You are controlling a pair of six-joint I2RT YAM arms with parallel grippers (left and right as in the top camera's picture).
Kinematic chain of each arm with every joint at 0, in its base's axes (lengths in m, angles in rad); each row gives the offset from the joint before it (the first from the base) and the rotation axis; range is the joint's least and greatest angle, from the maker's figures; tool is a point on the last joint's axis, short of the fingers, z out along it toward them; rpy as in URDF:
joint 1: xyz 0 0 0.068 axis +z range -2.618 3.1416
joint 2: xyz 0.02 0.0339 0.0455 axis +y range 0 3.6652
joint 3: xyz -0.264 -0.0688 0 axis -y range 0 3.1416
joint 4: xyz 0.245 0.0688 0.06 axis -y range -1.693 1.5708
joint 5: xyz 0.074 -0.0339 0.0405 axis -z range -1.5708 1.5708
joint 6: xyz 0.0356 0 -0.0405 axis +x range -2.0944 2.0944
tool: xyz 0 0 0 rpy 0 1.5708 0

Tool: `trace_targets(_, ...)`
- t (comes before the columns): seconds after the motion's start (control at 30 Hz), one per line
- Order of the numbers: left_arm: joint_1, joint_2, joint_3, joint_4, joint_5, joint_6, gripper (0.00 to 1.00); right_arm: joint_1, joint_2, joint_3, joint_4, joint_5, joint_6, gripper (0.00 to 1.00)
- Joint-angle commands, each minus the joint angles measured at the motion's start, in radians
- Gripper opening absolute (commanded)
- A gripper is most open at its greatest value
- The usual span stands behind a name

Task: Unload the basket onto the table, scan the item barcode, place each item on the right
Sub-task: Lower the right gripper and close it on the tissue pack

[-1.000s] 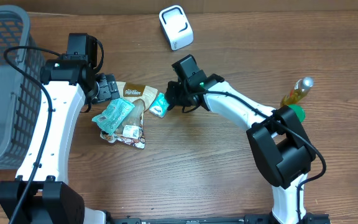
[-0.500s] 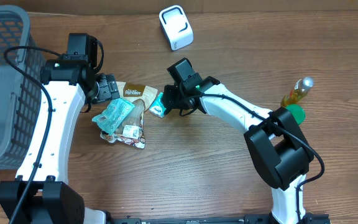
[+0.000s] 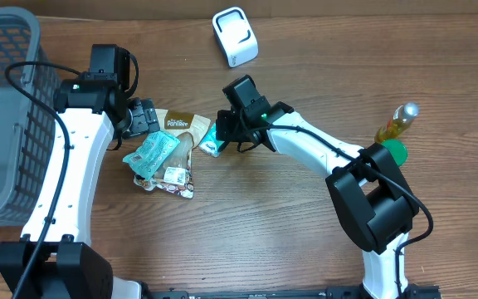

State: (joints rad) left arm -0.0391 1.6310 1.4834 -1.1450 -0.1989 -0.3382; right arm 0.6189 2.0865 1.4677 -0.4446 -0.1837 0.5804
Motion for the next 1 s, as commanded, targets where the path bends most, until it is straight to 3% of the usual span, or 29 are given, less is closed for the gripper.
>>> trace_targets(0.0,-0.003,0.003,0.009,0.000,-0.003,-0.010,1.00,0.008,0.003,-0.023,0.003,-0.005,0.000,0.04)
trace_targets(0.97,-0.003,0.003,0.009,0.000,-0.003,-0.010,1.00,0.017,0.006,-0.055,0.021,-0.024,0.000,0.04)
